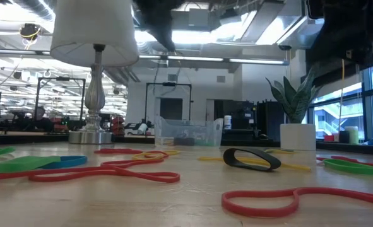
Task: Pick and place rubber bands into bin
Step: Put the blue rubber band into the transparent bin, then put the red rubber band into the transparent bin
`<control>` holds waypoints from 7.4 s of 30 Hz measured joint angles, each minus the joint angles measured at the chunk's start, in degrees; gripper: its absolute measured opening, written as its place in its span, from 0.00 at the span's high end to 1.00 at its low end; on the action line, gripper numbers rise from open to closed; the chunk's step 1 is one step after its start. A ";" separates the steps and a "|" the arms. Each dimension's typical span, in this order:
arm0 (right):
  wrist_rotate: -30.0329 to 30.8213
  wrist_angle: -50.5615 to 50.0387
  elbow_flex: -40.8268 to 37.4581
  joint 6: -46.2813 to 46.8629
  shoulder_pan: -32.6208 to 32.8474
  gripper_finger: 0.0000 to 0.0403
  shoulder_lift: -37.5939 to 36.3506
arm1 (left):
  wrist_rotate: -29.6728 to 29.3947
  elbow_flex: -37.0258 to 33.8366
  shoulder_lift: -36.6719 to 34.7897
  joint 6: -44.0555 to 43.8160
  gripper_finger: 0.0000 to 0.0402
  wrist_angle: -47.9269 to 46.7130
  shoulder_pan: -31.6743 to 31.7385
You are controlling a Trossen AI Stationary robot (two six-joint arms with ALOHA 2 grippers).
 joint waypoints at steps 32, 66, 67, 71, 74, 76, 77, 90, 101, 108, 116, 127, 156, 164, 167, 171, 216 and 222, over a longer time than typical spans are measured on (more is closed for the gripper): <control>7.54 3.10 0.00 8.62 -10.16 0.97 0.00 | 11.15 9.36 27.08 20.76 0.97 -3.53 18.50; 7.63 1.03 0.00 -19.44 -11.76 0.97 -0.02 | 10.24 9.09 10.07 -6.25 0.79 -9.95 5.81; 7.62 1.03 0.00 -20.48 -11.80 0.97 -0.02 | 9.85 8.46 9.27 -7.02 0.80 -10.23 4.81; 7.56 1.06 0.01 -22.91 -12.63 0.97 -0.02 | 9.32 1.64 5.55 -11.83 0.87 -9.37 0.65; 7.58 1.16 0.01 -23.00 -13.18 0.97 -0.02 | 11.13 -6.26 2.45 -15.62 0.96 -6.81 -2.89; 7.56 1.55 0.01 -23.00 -13.27 0.97 -0.02 | 12.30 -12.49 -0.09 -18.21 0.98 -2.12 -5.35; 7.56 2.04 0.02 -23.00 -13.27 0.97 -0.02 | 13.28 -15.94 -1.62 -19.18 0.99 0.71 -6.51; 5.50 11.22 0.89 -22.44 -13.69 0.99 1.81 | 14.34 -50.53 -27.36 -24.48 1.00 27.66 -17.68; -4.68 -18.20 21.72 0.45 -15.08 0.98 22.28 | 13.30 -60.25 -48.74 -24.20 1.00 24.40 -21.04; -20.50 -33.12 26.92 17.24 -16.27 0.83 31.10 | 14.40 -60.53 -54.89 -19.75 0.99 20.57 -21.04; -28.10 -31.83 23.63 30.91 -16.16 0.54 35.65 | 19.41 -60.53 -55.96 -16.65 0.99 20.34 -21.04; -30.47 -16.96 12.75 38.62 -15.04 0.18 36.13 | 22.75 -60.53 -55.91 -17.36 0.99 16.19 -21.04; -28.95 -27.21 21.17 39.99 -10.16 0.99 36.46 | 23.58 -60.53 -55.91 -12.95 1.00 15.75 -20.95; -15.06 -37.39 37.27 19.97 -16.52 0.99 36.29 | 19.94 -60.53 -55.91 -12.09 1.00 15.97 -20.91; -12.00 -37.31 42.13 9.18 -20.73 0.99 36.26 | 17.61 -60.53 -55.91 -12.14 0.99 15.99 -20.91; -11.44 -34.90 46.68 -3.87 -27.81 1.00 36.26 | 14.30 -60.53 -55.91 -12.24 1.00 15.99 -20.91; -35.57 -15.05 80.35 -69.53 -58.64 0.88 76.95 | 7.44 -60.51 -55.71 -25.89 1.00 17.91 -10.40; -35.54 -16.37 80.35 -67.47 -58.72 0.72 76.18 | 7.67 -60.51 -55.71 -25.81 1.00 17.91 -10.40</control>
